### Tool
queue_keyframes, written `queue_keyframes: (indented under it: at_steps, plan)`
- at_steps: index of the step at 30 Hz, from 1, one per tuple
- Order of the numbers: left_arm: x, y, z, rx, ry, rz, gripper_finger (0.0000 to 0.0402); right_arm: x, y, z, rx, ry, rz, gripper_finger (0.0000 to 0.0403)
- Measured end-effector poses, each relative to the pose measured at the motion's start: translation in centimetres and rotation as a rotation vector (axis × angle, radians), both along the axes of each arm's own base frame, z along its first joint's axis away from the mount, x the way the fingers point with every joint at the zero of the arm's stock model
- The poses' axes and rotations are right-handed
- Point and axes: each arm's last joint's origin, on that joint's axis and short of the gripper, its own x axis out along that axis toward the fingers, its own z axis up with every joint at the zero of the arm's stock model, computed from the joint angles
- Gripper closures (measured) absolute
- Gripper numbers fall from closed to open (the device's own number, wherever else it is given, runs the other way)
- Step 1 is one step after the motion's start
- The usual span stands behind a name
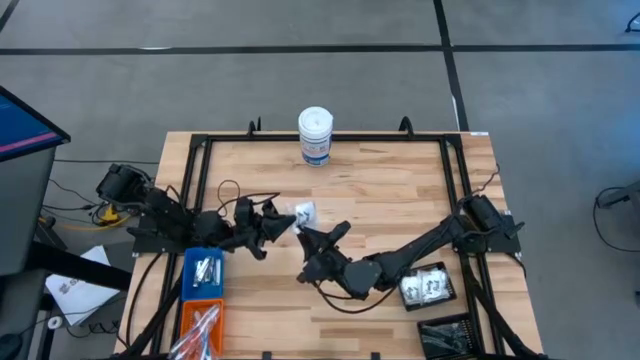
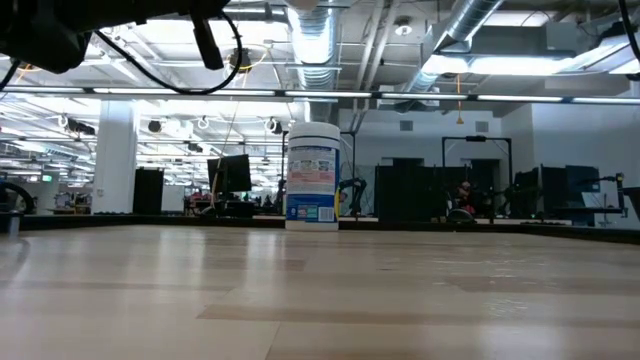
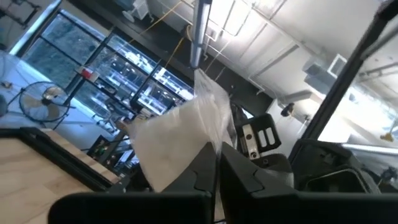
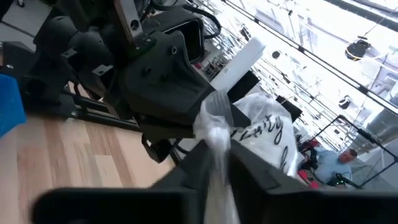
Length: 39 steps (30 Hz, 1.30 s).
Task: Pick & Place Travel size toiletries
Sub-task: Put the white cotton swab pack into the top black bin
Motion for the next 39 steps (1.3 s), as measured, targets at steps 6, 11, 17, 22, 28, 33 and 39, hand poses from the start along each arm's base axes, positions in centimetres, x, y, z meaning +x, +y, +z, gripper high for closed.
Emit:
queue_keyframes:
  at_steps: [6, 11, 17, 22, 28, 33, 39]
  plan:
    - [-0.2, -0.1, 0.4, 0.092, -0.003, 0.005, 0.0384, -0.5, 0.4, 0.3, -0.051, 0.044, -0.072, 0.038]
    - [-1.7, 0.2, 1.1, 0.11, -0.046, -0.007, 0.0356, -1.3, 1.4, 0.6, -0.098, 0.105, -0.114, 0.0387]
    - [-4.2, 1.2, 0.7, 0.107, -0.053, -0.005, 0.0331, -3.9, 4.4, 2.1, -0.121, 0.138, -0.024, 0.0386]
    - [-5.4, 1.5, 0.5, 0.101, -0.065, -0.011, 0.0326, -6.8, 6.0, 2.5, -0.184, 0.251, -0.055, 0.0396]
    - [-5.4, 1.3, 0.5, 0.105, -0.063, -0.019, 0.0325, -12.6, 7.4, 0.6, -0.137, 0.305, 0.074, 0.0395]
    - [-5.4, 1.3, 0.4, 0.108, -0.055, -0.012, 0.0325, -17.8, 6.2, -0.8, 0.243, 0.452, 0.14, 0.0398]
    - [-5.3, 1.4, 0.2, 0.116, -0.015, 0.045, 0.0325, -22.0, 6.7, -2.3, 0.423, 0.651, 0.008, 0.0401]
